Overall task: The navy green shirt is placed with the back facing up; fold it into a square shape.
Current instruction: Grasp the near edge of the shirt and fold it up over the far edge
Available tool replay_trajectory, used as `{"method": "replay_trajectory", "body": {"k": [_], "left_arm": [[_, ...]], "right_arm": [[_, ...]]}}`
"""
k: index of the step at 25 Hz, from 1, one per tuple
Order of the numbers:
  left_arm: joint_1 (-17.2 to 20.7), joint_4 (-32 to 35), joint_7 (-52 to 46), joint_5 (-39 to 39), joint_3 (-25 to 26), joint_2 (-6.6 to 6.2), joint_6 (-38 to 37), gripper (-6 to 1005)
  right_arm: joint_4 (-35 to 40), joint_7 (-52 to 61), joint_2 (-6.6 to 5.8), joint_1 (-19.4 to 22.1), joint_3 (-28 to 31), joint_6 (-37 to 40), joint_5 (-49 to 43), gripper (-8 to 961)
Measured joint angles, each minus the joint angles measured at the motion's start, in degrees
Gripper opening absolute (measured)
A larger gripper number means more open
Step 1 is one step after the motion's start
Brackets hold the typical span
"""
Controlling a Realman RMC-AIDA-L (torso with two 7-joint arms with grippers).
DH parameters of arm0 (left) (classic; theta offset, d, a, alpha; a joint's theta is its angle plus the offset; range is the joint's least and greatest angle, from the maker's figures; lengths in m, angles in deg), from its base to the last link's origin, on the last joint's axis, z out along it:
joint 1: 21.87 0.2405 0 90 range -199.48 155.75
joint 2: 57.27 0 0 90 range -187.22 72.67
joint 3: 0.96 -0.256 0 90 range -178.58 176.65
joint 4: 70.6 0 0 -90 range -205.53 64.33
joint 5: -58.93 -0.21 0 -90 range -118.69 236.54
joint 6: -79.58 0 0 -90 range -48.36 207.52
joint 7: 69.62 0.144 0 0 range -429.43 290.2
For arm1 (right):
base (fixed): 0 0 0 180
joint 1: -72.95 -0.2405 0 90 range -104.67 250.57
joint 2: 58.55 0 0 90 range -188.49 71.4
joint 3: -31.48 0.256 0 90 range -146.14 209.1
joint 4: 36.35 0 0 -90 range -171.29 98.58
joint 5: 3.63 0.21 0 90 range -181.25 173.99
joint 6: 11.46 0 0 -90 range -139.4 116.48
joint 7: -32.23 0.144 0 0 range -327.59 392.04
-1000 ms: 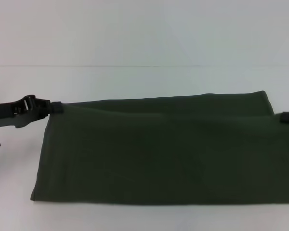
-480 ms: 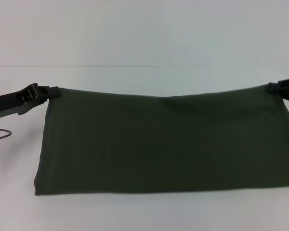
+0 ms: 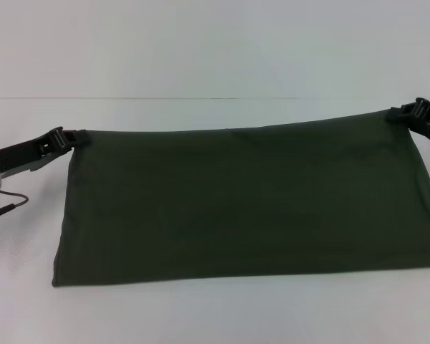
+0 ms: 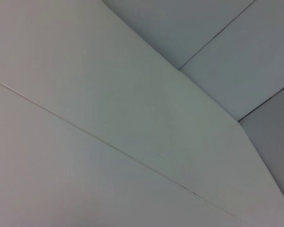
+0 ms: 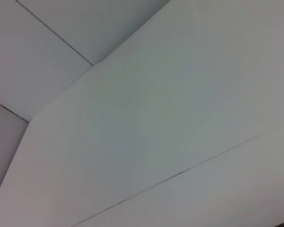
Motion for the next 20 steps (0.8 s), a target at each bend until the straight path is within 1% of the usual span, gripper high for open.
{"method": "replay_trajectory", "body": {"k": [2,3,4,6,13,18,19,20], "left_arm": [[-0.09,-0.04,1.07,0.37,0.0,0.69,1.88,43],[-0.09,-0.04,1.07,0.37,0.0,0.69,1.88,43],[-0.28,-0.31,2.24,0.9,-0.01,1.21,3.6,43],[-0.38,-0.49,3.13,1.63,-0.01,1.58,4.34,51],[-0.77,-0.67,5.21,3.51,-0.01,2.67,6.7,78],[-0.68,-0.77,8.32,6.92,-0.01,4.45,8.81,97],[-0.46,-0.76,9.89,8.86,0.07,5.2,10.13,101],[-0.36,-0.77,10.47,9.49,0.09,5.51,10.6,105]], "right_arm": [[-0.06,-0.79,0.69,-0.17,-0.12,-1.73,0.03,42],[-0.1,-1.19,1.03,-0.26,-0.14,-2.66,0.04,42],[-0.12,-1.39,1.34,-0.34,-0.17,-3.51,0.04,42],[-0.17,-1.76,1.98,-0.49,-0.22,-5.05,0.34,42],[-0.58,-3.09,3.26,-0.87,-0.24,-8.69,1.6,43],[-0.72,-6.07,4.1,-1.01,-0.24,-9.75,2.26,43],[-0.76,-8.5,4.53,-0.77,-0.24,-9.96,3.96,43],[-0.76,-8.5,4.53,-0.77,-0.24,-9.96,3.96,43]]}}
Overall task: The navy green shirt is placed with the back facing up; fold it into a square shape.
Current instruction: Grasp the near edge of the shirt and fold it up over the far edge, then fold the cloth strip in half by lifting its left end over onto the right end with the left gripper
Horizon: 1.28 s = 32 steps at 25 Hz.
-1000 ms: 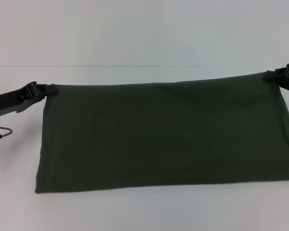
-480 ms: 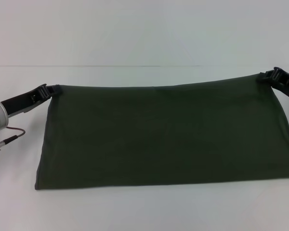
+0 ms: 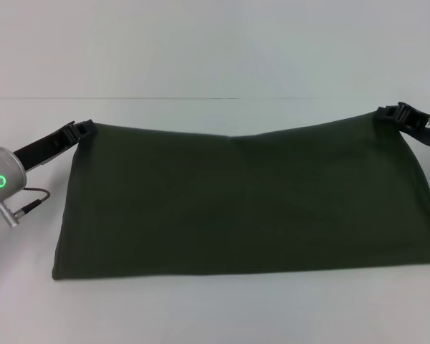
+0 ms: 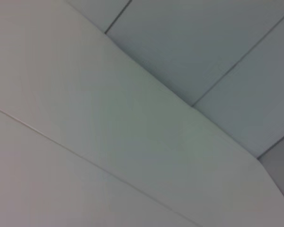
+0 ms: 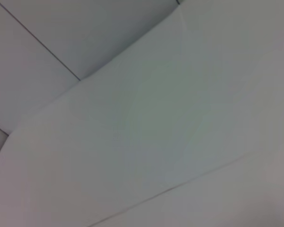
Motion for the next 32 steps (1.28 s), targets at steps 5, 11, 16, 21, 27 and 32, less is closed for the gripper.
{"method": "replay_trajectory", "body": {"k": [5,11,16,21,27,32], "left_arm": [[0.42,-1.06,4.65,4.12,-0.05,1.08,2.42,125],[0.56,-3.28,6.15,5.04,-0.13,0.7,4.77,205],[2.06,-3.61,5.02,5.06,-0.09,-0.84,-0.62,490],[4.57,-3.52,1.68,4.8,-0.26,-3.21,-9.73,695],[8.17,-3.59,-8.93,3.88,-5.75,-8.62,-21.24,820],[10.4,-1.22,-17.78,1.18,-8.67,-10.95,-24.26,839]], "right_arm": [[-0.15,-7.16,0.91,1.54,0.0,0.12,5.79,188],[-0.45,-8.65,0.57,3.62,0.13,1.24,8.37,506],[-0.05,-8.9,-0.06,6.38,0.65,2.73,11.1,600],[0.04,-18.62,-1.35,8.64,0.18,15.26,15.57,694],[0.72,-35.66,-2.24,8.78,-8.49,33.62,14.86,930],[3.12,-45.68,0.07,8.98,-23.06,34.81,14.83,928]]}}
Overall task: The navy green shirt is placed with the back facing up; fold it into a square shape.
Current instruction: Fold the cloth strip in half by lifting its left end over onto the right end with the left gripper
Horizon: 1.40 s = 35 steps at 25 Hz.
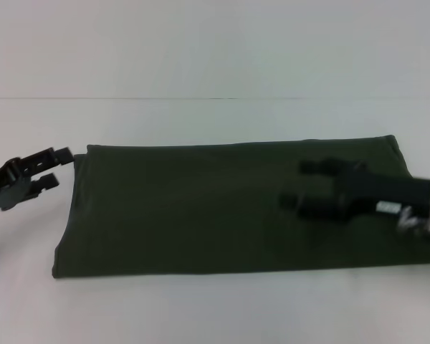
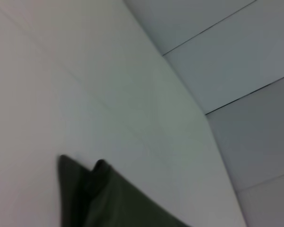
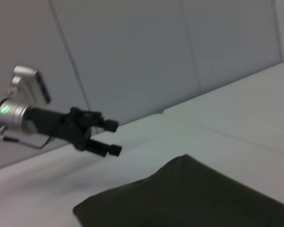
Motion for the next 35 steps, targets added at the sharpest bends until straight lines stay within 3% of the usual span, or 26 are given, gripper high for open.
{"method": "replay_trajectory", "body": {"k": [6,10,19,29,35], "left_arm": [[0.14,2.58,-7.3,-7.42,0.01,-1.14,-0.32,840],[-0.65,2.45,-8.11,-9.27,-0.06,-1.18,0.61,836],[-3.47,-0.77,-8.1,-9.19,-0.78,-0.63,1.43,834],[-4.72,-2.28,-8.13,-9.31,-7.01,0.56,10.44,835],[-4.57,-1.99,-7.85,-9.36,-7.29,0.69,13.12,834]], "right_arm": [[-0.57,-7.18,1.26,0.14,-6.86,-2.8,0.0,927],[-1.66,-9.27,1.55,-0.25,-10.24,-5.58,0.23,927],[-2.37,-9.65,1.58,-0.3,-10.6,-6.98,0.45,927],[-2.39,-9.7,1.67,-0.31,-10.29,-7.45,1.24,927],[-2.39,-9.71,1.66,-0.39,-10.31,-7.88,1.25,927]]}}
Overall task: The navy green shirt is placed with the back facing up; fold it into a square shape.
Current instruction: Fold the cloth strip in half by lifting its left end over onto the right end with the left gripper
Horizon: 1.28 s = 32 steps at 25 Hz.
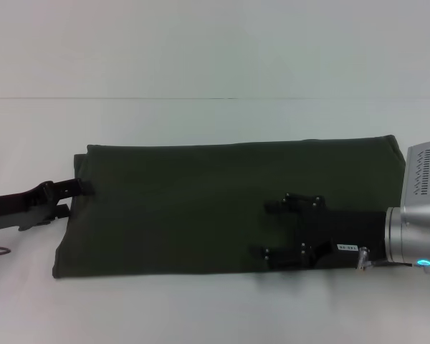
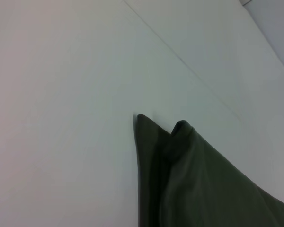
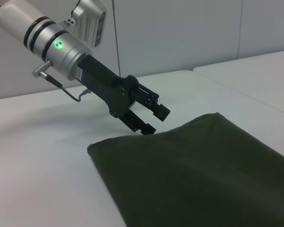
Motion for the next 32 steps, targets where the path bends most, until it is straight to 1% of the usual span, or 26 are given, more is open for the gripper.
{"method": "replay_trajectory", "body": {"k": [8,10,15,26,32], "left_arm": [[0.33,1.02,0.04,-0.01,0.0,-1.03,-2.18,837],[0.5,1.16,0.25,-0.03,-0.05,-1.07,-2.17,838],[0.73,1.25,0.92,-0.09,-0.95,-0.65,-1.02,839],[0.85,1.13,2.17,-0.1,-1.01,0.01,0.52,840],[0.87,0.9,2.66,-0.09,-1.23,0.09,0.78,840]], "right_arm": [[0.0,0.0,0.0,-0.09,-0.04,-0.32,0.09,928],[0.0,0.0,0.0,-0.09,-0.06,-0.35,0.09,928],[0.0,0.0,0.0,-0.1,-0.03,-0.37,0.09,928],[0.0,0.0,0.0,-0.09,-0.2,-0.37,0.09,928],[0.0,0.04,0.0,-0.09,-0.29,-0.36,0.08,928]]}}
